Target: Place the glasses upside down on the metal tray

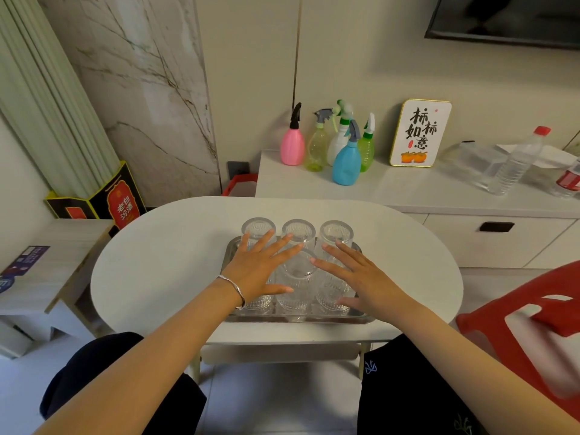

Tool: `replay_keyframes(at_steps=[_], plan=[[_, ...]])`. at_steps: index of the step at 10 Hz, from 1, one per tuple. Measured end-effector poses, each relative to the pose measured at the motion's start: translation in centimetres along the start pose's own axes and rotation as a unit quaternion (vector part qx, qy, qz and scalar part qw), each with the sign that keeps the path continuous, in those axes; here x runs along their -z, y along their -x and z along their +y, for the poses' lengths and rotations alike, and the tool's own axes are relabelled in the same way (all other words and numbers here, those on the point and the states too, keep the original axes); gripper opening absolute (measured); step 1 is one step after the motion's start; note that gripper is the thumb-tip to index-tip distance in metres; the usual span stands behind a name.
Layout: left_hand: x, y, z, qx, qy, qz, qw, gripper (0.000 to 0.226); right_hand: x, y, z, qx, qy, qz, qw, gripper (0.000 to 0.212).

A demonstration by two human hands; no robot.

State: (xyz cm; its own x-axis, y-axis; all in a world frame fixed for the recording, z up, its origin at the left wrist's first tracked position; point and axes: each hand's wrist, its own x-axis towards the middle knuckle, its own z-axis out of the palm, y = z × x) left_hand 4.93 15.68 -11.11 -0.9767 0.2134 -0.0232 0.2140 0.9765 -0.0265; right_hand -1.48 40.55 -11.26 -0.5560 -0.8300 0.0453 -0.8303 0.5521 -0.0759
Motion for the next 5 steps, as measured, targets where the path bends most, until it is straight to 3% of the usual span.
replay_keyframes(at_steps=[2, 4, 5], plan=[[0.4, 0.3, 0.0, 0.006, 0.052, -0.002, 0.999, 0.076, 0.2, -0.1, 0.2, -0.002, -0.024, -0.004, 1.0, 0.093], [1.3, 0.7, -0.7, 0.024, 0.158, 0.025, 0.987, 0.081, 0.8, -0.1, -0.2, -0.05, -0.183, 0.046, 0.981, 0.091], [1.9, 0.5, -1.2, 0.045, 0.184, 0.031, 0.981, 0.081, 3.4, -0.2, -0.8, -0.069, -0.282, 0.112, 0.95, 0.081]])
